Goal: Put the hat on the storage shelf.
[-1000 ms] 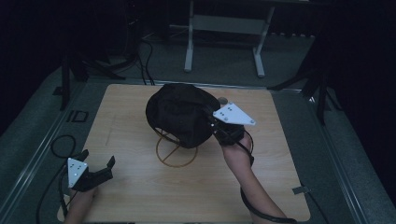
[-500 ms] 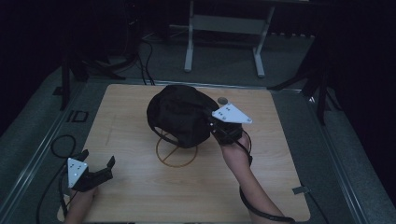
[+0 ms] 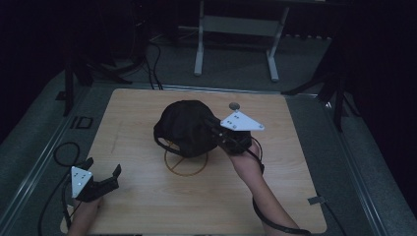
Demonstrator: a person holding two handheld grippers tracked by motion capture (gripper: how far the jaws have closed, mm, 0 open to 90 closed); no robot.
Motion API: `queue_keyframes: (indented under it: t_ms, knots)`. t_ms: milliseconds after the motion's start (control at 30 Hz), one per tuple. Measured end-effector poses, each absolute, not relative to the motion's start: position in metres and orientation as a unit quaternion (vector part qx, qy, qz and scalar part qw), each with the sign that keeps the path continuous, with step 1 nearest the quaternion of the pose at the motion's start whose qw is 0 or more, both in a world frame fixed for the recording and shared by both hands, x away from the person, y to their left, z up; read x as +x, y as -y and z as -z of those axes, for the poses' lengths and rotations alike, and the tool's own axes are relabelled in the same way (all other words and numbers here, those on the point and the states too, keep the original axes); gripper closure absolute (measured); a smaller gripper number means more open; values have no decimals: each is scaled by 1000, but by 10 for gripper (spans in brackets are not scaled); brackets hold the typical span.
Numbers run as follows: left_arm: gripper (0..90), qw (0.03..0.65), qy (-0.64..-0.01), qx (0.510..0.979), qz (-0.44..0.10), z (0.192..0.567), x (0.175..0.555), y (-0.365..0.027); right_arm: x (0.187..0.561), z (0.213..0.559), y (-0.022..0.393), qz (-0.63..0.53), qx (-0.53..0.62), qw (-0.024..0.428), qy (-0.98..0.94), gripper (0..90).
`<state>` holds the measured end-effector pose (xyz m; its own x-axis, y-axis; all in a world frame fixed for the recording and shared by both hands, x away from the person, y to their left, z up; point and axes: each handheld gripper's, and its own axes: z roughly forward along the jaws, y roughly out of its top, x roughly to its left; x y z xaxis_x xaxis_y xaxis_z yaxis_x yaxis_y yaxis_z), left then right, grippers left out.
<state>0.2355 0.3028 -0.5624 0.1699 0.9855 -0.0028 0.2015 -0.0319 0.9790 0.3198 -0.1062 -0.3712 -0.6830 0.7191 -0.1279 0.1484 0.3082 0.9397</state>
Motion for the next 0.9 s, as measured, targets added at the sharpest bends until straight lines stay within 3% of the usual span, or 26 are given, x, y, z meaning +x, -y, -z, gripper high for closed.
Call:
queue_keyframes:
  t_ms: [500,733,900]
  knots:
    - [17,483,-501,593,-406,562,236,-303,323,379,110,-512,298,260,-762,688]
    - [17,483,-500,593,-406,562,235,-303,324,377,115,-517,303,260,-757,619]
    - [17,483,-501,593,-406,562,235,-303,322,376,118,-518,304,261,-756,522]
